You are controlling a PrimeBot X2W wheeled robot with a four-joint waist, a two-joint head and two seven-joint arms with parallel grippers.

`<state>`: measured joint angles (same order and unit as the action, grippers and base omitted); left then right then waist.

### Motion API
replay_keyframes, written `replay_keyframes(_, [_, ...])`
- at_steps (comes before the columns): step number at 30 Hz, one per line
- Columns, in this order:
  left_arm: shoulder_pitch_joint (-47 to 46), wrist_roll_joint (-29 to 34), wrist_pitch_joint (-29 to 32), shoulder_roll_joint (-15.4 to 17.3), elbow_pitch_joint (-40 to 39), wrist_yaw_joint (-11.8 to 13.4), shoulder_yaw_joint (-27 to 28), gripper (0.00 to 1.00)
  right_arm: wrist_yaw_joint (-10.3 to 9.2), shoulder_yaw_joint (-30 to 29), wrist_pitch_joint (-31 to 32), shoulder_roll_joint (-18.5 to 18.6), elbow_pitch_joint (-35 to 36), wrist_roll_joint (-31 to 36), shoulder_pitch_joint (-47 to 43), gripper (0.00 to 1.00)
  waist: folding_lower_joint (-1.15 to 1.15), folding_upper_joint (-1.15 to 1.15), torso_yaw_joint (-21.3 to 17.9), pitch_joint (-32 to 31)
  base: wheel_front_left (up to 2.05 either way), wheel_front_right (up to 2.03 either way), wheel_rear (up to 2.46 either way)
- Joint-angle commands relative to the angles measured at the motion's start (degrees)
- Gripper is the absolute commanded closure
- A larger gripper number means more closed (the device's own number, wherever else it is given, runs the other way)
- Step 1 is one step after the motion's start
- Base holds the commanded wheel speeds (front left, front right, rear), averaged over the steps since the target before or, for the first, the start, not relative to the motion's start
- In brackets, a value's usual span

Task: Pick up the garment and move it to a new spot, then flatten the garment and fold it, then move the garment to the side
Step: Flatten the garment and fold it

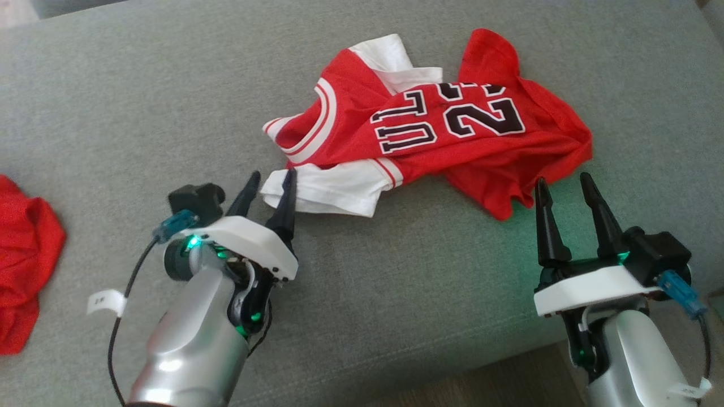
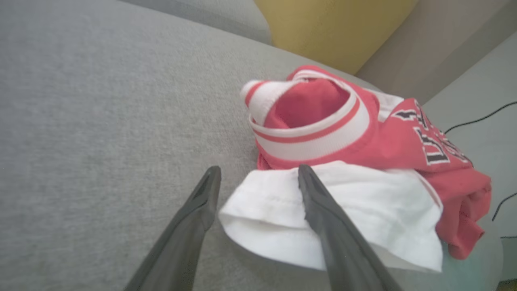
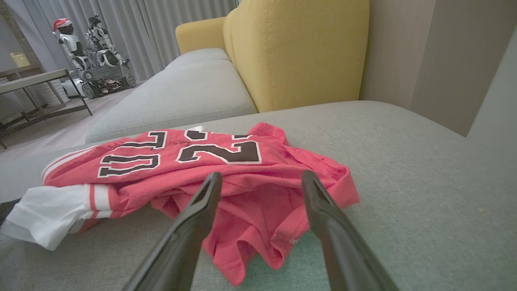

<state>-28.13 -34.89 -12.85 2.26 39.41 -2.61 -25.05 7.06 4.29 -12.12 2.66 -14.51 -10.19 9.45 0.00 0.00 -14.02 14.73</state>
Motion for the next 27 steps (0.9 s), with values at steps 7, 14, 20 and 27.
replay_keyframes(7, [-4.07,1.65,0.51,0.63,4.26,0.5,-0.76,0.0,0.43,1.31,-1.25,0.21,0.8,-0.92,1.8,0.0,0.0,0.0,-0.8,0.13,0.0,0.0,0.0])
replay_keyframes(14, [-4.98,1.92,-0.59,0.62,5.73,-0.4,-2.43,1.0,0.43,1.24,-1.54,0.21,-0.05,-0.76,1.92,0.0,0.0,0.0,-0.11,-0.48,0.0,0.0,0.0])
replay_keyframes(20, [-5.47,1.87,-2.02,1.21,2.02,1.77,1.34,1.0,0.43,1.43,-1.61,0.21,-0.72,-0.51,1.82,0.0,0.0,0.0,1.17,-2.06,0.0,0.0,0.0])
replay_keyframes(27, [-5.1,7.44,-2.13,2.0,-16.47,4.77,14.25,1.0,0.43,2.04,-1.55,0.21,-1.12,-0.55,1.91,0.0,0.0,0.0,2.16,-3.56,0.0,0.0,0.0])
